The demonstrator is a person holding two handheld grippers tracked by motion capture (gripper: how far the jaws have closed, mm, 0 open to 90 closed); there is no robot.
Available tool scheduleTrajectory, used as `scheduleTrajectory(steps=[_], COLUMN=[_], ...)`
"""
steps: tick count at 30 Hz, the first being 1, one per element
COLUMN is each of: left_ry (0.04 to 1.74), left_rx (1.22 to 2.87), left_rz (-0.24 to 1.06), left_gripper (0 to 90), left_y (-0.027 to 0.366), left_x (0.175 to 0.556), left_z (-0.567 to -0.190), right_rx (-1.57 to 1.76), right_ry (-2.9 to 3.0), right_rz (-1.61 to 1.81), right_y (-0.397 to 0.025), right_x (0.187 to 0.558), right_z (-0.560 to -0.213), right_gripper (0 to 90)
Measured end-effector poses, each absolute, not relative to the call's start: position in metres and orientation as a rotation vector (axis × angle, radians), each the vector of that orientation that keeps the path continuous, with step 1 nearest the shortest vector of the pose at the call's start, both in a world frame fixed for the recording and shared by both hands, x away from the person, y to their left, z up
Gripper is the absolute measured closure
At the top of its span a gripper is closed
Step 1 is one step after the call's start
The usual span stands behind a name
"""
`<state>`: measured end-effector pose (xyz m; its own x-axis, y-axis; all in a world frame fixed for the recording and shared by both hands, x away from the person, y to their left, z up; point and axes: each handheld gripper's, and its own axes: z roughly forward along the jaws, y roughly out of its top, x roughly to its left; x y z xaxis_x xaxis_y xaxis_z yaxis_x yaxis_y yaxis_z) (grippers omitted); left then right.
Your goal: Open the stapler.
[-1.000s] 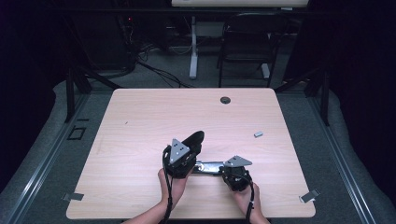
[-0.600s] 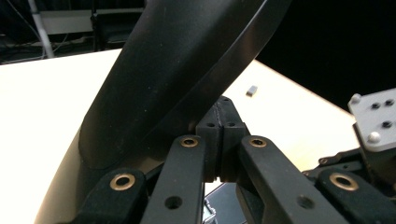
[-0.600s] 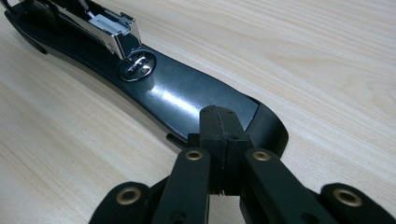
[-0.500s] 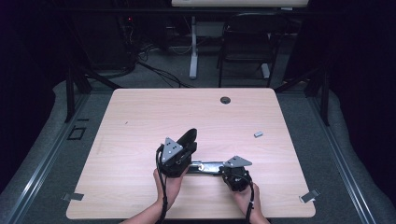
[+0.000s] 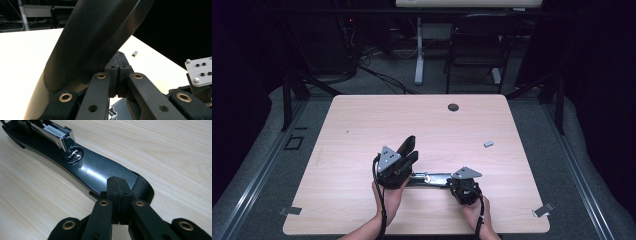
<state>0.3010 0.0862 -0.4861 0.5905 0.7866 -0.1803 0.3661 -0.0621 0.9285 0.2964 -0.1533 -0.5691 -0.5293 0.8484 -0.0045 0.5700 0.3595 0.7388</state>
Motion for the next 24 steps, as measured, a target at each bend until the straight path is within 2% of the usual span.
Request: scheduleTrajectory(steps=[24], left_ry=[0.949], left_rx=[1.726], left_rz=[0.576], left_gripper=[90.0], left_y=[0.102], left_x=[0.299], left_z=[-0.479], right_rx=[1.249], right_ry=[2.239], right_rz=[0.986], right_y=[-0.154], right_x=[0.296], right_z=[-0.569], right_gripper=[90.0])
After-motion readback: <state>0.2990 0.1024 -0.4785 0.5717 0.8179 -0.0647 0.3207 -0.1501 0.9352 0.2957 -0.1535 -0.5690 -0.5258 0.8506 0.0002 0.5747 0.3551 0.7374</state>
